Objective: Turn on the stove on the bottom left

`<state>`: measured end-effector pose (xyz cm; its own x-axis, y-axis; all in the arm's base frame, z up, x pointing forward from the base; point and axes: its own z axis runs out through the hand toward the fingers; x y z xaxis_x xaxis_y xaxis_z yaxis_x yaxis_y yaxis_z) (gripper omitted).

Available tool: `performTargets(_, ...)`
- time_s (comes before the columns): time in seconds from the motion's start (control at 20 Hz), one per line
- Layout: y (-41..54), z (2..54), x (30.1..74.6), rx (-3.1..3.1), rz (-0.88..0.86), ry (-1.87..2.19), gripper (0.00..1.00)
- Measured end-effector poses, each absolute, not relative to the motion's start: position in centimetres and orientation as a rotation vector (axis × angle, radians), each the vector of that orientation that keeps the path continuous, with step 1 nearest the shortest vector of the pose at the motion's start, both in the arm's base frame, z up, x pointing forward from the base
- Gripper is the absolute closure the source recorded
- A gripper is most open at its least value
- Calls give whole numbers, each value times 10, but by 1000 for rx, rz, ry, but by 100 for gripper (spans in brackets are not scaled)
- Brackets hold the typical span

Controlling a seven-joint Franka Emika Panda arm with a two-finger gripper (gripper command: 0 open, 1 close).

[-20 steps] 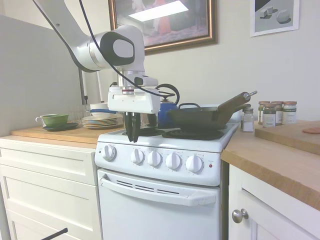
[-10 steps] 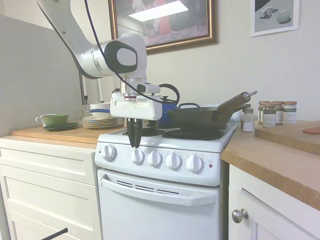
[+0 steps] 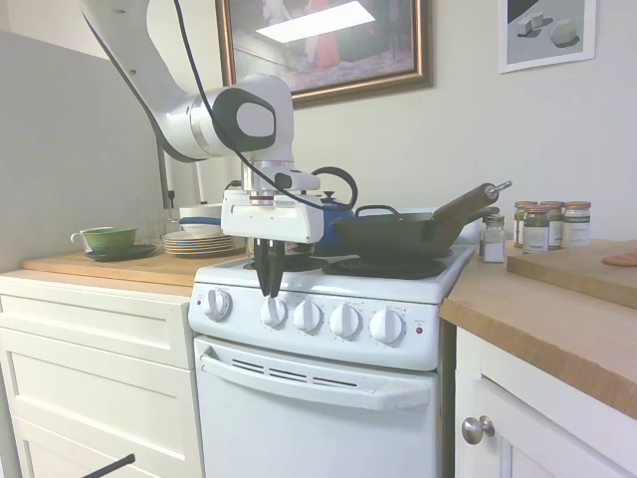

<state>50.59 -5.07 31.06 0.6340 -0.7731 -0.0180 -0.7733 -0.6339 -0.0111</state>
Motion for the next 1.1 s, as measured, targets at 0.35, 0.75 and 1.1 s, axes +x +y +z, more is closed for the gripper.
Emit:
performTargets(0.35,-53,302,510,-2826,36,1344,100)
performTargets(0.75,-49,301,518,-2831,32,1332,100)
performTargets(1.1,-49,296,520,-2834,43,1334,100)
